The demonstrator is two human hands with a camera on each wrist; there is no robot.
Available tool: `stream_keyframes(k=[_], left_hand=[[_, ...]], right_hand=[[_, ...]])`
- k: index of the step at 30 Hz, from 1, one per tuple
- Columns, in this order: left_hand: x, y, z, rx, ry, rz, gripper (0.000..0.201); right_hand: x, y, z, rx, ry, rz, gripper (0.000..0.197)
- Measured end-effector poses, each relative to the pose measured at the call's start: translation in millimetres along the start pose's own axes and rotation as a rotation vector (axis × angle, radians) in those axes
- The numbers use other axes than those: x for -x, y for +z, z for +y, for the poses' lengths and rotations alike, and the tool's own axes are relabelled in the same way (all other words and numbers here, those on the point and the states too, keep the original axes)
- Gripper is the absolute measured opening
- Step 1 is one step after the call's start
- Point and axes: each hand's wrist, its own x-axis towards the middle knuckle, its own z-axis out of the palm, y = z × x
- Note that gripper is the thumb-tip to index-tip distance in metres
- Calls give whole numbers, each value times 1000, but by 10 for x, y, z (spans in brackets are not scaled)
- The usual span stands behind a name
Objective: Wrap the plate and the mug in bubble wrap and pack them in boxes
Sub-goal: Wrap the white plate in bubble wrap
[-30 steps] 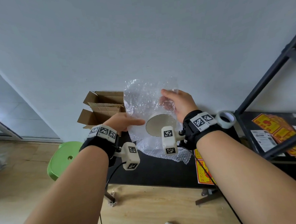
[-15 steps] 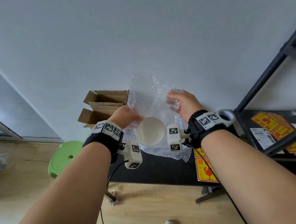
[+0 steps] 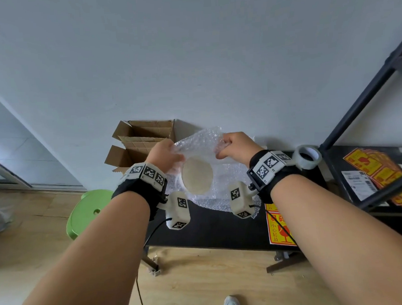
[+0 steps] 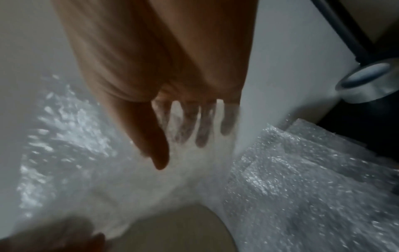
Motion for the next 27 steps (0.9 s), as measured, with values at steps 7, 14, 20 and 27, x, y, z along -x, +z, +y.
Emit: stream_keyframes(k=[7, 14, 20, 27], left_hand=[[46, -37, 56, 377, -58, -32, 33], [81, -33, 135, 309, -210, 12, 9], [97, -10, 117, 332, -207, -31, 26], [217, -4, 252, 458, -285, -177, 35]], right_hand=[[61, -14, 92, -295, 105, 87, 89], [111, -34, 155, -831, 232, -60, 106], [121, -22, 143, -672, 181, -118, 122], [-35, 15, 194, -570, 159, 142, 66]])
